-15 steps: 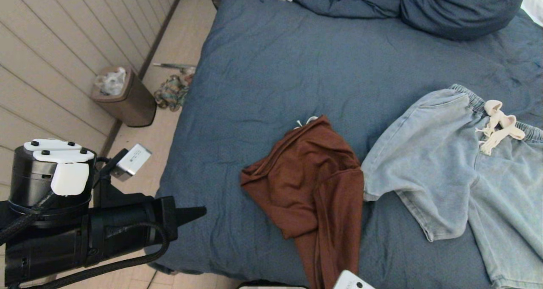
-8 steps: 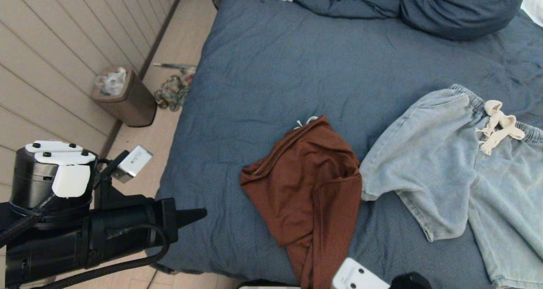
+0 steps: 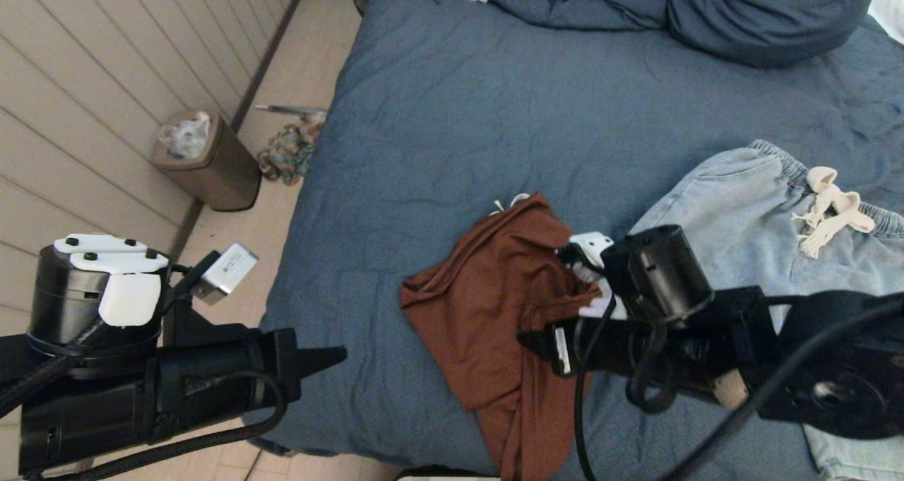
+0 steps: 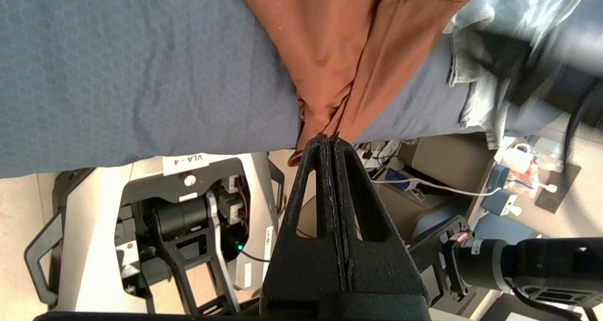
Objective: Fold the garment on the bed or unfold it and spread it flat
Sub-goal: Unford the brown shorts
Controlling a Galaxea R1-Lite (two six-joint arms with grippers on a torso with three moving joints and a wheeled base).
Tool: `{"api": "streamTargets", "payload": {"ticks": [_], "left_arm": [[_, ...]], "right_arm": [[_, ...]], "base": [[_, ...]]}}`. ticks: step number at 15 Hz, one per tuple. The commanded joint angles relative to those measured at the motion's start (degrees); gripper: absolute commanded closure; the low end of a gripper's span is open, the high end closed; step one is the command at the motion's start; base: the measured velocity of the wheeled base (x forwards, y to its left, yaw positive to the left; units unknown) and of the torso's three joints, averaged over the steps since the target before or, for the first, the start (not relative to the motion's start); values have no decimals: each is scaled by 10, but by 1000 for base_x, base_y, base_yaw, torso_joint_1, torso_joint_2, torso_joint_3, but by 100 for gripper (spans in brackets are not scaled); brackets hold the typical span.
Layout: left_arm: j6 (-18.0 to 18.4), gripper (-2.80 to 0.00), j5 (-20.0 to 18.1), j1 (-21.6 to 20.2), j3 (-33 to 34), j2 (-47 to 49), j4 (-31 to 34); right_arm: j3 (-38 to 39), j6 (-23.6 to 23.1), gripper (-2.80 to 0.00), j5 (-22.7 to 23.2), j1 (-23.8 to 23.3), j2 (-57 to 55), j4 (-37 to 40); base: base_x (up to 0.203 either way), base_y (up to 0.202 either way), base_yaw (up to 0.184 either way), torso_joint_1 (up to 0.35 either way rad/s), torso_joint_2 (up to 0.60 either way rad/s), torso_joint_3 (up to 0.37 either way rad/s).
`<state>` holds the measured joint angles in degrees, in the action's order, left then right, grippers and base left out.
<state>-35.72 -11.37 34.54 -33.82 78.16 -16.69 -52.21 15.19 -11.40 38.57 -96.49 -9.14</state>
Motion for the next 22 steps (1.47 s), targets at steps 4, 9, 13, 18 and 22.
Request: {"api": "streamTargets", "payload": {"ticks": [4, 9, 13, 18, 22], "left_arm": [[-3, 0, 3, 0, -7, 23, -2], [-3, 0, 4, 0, -5, 24, -2], [-3, 0, 3, 0, -4, 31, -2], [-1, 0, 4, 0, 2, 37, -22], [-1, 0, 5, 0, 2, 40, -22]], "right_arm": [[-171, -6, 0, 8, -99, -95, -2], [-288, -15, 0, 9, -124, -180, -3], [-292, -18, 0, 6, -140, -178, -8], [-281, -47, -280, 8, -148, -186, -106], [-287, -46, -280, 11, -161, -219, -106]], "base": [[0, 0, 0, 0, 0, 0], [0, 0, 0, 0, 0, 0], [0, 0, 0, 0, 0, 0], [0, 0, 0, 0, 0, 0], [0, 0, 0, 0, 0, 0]]}}
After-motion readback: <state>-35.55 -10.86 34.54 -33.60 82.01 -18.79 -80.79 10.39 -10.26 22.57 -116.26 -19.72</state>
